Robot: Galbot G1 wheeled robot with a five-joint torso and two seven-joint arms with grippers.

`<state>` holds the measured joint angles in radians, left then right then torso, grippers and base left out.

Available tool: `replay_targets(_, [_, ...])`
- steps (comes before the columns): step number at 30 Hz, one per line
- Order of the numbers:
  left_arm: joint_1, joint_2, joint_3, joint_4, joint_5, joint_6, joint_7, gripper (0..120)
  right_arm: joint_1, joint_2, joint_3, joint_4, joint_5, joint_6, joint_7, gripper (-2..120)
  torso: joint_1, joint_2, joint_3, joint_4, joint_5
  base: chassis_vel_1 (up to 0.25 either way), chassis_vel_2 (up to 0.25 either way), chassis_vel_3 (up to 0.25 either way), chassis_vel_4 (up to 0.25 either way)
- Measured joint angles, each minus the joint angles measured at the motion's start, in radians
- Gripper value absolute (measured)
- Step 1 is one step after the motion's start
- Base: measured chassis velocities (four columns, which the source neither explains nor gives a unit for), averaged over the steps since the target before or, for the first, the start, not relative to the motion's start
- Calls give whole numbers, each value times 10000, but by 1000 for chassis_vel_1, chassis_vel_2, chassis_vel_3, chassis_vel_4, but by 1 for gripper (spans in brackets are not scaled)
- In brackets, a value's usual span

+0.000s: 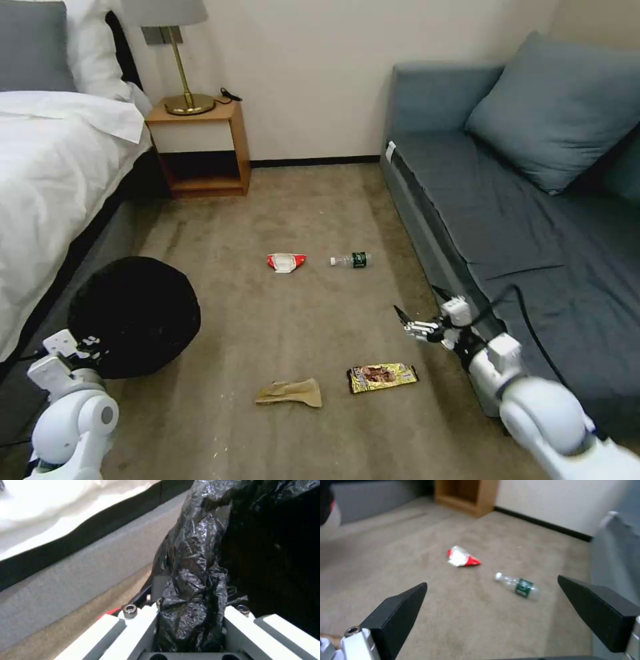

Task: Pick up the trash bin, then pick up the garbage on the floor and place it into the trash bin.

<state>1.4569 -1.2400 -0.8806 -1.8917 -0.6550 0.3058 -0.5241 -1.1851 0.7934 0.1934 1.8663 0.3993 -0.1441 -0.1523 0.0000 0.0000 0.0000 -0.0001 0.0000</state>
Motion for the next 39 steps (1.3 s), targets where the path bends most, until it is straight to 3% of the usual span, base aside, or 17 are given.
replay_targets(6, [117,-80,-41,-184,514,-135,42,1,2341,201,-2389,-1415,-9,-186,-80,100,0,0,1,0,2,0,0,0,0])
replay_targets(10, [380,-224,-64,-267,891,-317,69,1,4620,1619,-4681,-3339,-533,-322,-262,100,0,-1,1,5,-4,0,0,0,0])
replay_targets(12, [404,-231,-64,-266,917,-341,76,1,4751,1732,-4803,-3492,-597,-324,-343,100,0,-1,1,5,-3,0,0,0,0])
replay_targets(14, [511,-254,-73,-220,1002,-460,161,1,5443,2492,-5337,-4522,-1129,-268,-976,100,0,0,1,5,-1,0,0,0,0])
replay_targets(25, [681,-158,-96,78,1102,-647,289,1,5829,3487,-6755,-6145,-2744,382,-2914,100,0,0,0,2,-2,0,0,0,0])
replay_targets(39, [910,-342,-85,194,1367,-707,320,1,4633,4186,-6998,-6846,-4280,565,-3197,100,-1,1,-1,1,-1,0,0,0,0])
